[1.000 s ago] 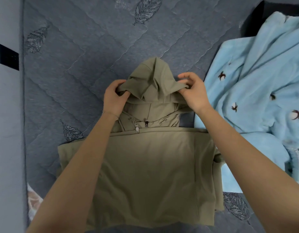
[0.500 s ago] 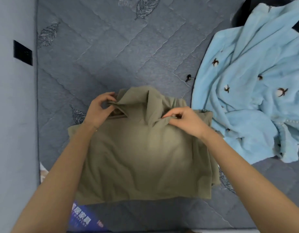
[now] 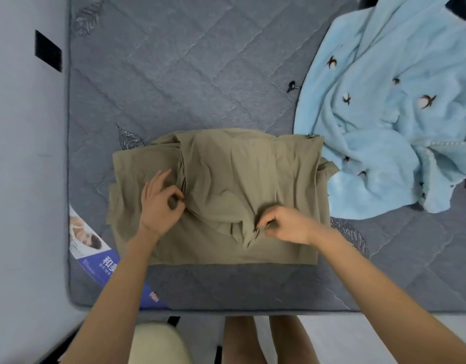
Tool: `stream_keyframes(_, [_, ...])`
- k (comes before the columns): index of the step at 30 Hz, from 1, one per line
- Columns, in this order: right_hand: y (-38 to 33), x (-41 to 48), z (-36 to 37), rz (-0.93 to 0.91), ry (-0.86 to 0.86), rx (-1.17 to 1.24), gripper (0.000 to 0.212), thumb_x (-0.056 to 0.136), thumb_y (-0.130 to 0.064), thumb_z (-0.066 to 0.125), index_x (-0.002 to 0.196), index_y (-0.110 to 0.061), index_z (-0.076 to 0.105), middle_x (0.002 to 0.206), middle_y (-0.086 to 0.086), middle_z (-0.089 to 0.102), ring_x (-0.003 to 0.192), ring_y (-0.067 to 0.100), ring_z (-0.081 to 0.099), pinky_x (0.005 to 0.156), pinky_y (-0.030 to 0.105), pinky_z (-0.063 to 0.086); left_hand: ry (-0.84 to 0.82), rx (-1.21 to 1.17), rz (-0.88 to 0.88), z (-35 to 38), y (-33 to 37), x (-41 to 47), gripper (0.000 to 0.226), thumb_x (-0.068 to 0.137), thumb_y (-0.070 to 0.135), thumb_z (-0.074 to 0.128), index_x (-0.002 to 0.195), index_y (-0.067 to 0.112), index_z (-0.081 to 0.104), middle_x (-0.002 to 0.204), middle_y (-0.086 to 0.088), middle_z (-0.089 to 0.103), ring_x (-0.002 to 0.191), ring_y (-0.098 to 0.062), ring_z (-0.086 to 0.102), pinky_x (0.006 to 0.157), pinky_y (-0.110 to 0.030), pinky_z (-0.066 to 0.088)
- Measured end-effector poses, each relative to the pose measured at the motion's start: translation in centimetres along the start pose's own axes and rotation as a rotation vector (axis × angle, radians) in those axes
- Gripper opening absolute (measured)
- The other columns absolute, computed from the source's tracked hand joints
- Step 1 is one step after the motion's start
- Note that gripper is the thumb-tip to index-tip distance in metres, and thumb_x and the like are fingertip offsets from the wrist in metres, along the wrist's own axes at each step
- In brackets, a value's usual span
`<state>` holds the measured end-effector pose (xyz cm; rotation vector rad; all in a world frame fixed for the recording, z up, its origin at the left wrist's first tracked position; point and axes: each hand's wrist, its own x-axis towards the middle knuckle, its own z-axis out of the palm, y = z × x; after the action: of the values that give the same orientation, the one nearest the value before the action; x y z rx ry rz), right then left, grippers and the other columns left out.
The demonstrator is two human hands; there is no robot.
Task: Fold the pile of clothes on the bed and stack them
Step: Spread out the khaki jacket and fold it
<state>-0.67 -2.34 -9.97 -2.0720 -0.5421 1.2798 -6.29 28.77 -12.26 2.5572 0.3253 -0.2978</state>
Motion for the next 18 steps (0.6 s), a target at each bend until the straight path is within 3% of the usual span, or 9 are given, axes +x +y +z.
stream_keyframes(2, [0.8,-0.7,0.4,-0.057,0.078,-0.073,0.033,0.082,-0.011,0.069,0.115,-0.013,0.069,0.12,0.002,0.062,0.114,0.012,0.051,0.103,0.017,0.03,0.117,-0.034,-0.021,1.1,1.9,-1.0,0.038,0.073,0.037,0.044,0.089,0.01,0.065,0.143,-0.015,0.044,0.133,-0.035,0.038,0.109,-0.051,0.026])
stream_keyframes(5, [1.9,-1.4,0.4,-0.074,0.381,-0.174,0.044,0.079,-0.037,0.067,0.118,-0.015,0.067,0.124,0.008,0.059,0.121,0.027,0.05,0.108,0.04,0.036,0.205,-0.009,0.059,2.7,5.8,-1.2,0.041,0.086,0.035,0.044,0.115,0.011,0.06,0.147,-0.015,0.038,0.135,-0.035,0.035,0.112,-0.054,0.022])
stream_keyframes(7, [2.9,-1.7,0.2,-0.016,0.613,-0.255,0.055,0.078,-0.049,0.059,0.119,-0.014,0.066,0.125,0.012,0.057,0.12,0.033,0.05,0.104,0.047,0.04,0.158,0.1,0.152,4.1,8.2,-1.2,0.049,0.09,0.045,0.045,0.132,0.021,0.053,0.151,-0.011,0.034,0.14,-0.032,0.028,0.114,-0.053,0.017])
stream_keyframes(9, [3.8,-2.3,-0.2,0.094,0.784,-0.252,0.064,0.077,-0.053,0.06,0.127,-0.013,0.06,0.131,0.016,0.051,0.124,0.035,0.045,0.105,0.046,0.037,0.047,0.21,0.199,5.6,10.0,-1.0,0.061,0.088,0.058,0.041,0.142,0.029,0.041,0.155,-0.008,0.026,0.144,-0.031,0.019,0.115,-0.055,0.011])
stream_keyframes(13, [4.8,-3.1,0.1,0.385,0.93,0.103,0.086,0.073,-0.043,0.08,0.14,-0.007,0.039,0.138,0.015,0.037,0.129,0.031,0.034,0.107,0.042,0.031,-0.218,0.355,0.09,8.6,10.7,-1.5,0.078,0.085,0.074,0.026,0.151,0.039,0.002,0.161,-0.002,-0.005,0.147,-0.029,-0.007,0.113,-0.057,-0.005])
stream_keyframes(15, [5.2,-3.1,0.4,0.465,0.986,0.344,0.089,0.069,-0.037,0.084,0.136,-0.003,0.035,0.126,0.011,0.04,0.121,0.03,0.041,0.106,0.041,0.037,-0.309,0.441,0.016,9.7,9.8,-2.1,0.08,0.086,0.074,0.023,0.146,0.04,-0.017,0.159,-0.001,-0.019,0.145,-0.028,-0.017,0.112,-0.059,-0.009])
stream_keyframes(18, [5.3,-2.7,0.4,0.567,0.935,0.565,0.078,0.067,-0.04,0.084,0.12,-0.004,0.04,0.099,0.003,0.052,0.098,0.026,0.056,0.093,0.044,0.047,-0.316,0.516,0.018,10.2,8.9,-2.4,0.08,0.085,0.074,0.019,0.142,0.038,-0.025,0.158,-0.004,-0.021,0.145,-0.03,-0.018,0.111,-0.061,-0.01])
